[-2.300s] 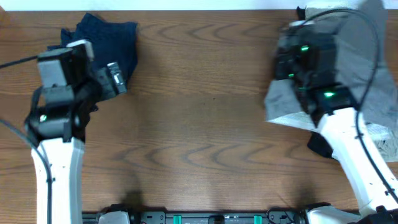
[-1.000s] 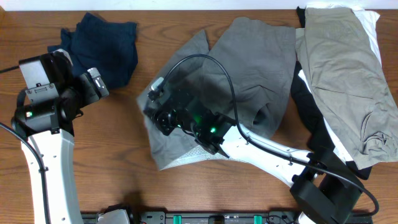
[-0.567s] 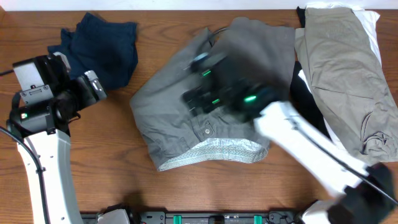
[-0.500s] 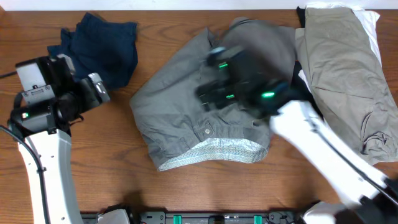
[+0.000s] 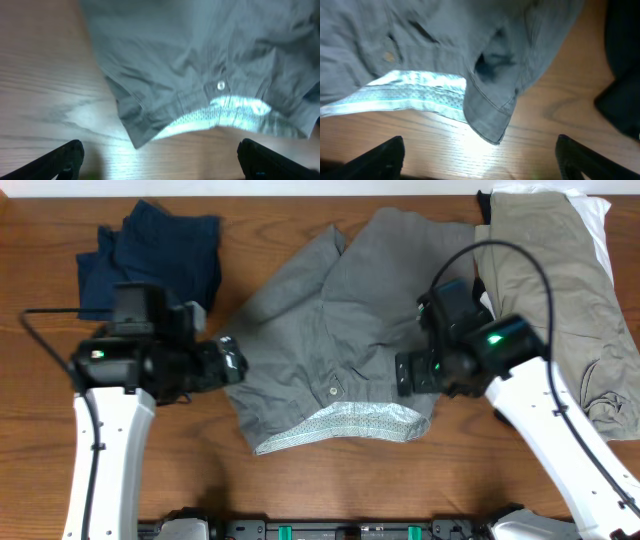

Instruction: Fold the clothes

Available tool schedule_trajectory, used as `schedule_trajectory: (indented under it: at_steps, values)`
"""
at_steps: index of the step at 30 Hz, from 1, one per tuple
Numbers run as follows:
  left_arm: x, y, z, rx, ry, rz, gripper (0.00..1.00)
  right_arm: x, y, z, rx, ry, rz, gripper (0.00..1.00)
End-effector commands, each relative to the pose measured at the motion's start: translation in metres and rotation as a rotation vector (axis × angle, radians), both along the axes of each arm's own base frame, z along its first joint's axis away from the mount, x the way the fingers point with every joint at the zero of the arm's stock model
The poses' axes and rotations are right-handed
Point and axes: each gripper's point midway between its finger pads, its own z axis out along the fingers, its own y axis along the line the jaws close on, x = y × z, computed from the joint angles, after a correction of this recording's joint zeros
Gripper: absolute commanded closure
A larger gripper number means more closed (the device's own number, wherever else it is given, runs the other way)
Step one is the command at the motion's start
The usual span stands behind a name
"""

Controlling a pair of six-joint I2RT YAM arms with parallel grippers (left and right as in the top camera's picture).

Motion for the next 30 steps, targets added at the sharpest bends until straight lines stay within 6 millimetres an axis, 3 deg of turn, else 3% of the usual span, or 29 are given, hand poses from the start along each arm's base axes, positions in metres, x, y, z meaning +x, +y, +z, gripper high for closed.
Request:
schedule_trajectory:
  at_steps: [1,5,10,18,21,26,30]
  values:
    - [-0.010,-0.005,-0.024,0.022,0.075,0.029,0.02,-0.011,-0.008,-0.028,-0.072,0.028,-0.099,0.08]
    - [-0.014,-0.007,-0.054,0.028,0.100,0.039,0.02,-0.015,-0.011,-0.056,-0.086,0.029,-0.154,0.10]
    - [-0.012,-0.008,-0.086,0.025,0.088,0.042,0.02,-0.011,-0.031,-0.076,-0.175,-0.026,-0.236,0.17]
    - [-0.019,-0.007,-0.110,0.026,0.104,0.042,0.07,0.001,-0.014,-0.107,-0.066,-0.091,-0.235,0.34]
    - [-0.020,-0.007,-0.110,0.025,0.107,0.041,0.17,0.001,-0.015,-0.108,-0.065,-0.091,-0.234,0.48]
    - [-0.019,-0.007,-0.110,0.025,0.103,0.042,0.38,-0.003,-0.019,-0.105,-0.070,-0.084,-0.240,0.99]
    - [-0.019,-0.007,-0.110,0.025,0.102,0.042,0.48,-0.015,-0.037,-0.088,-0.084,-0.066,-0.279,0.99]
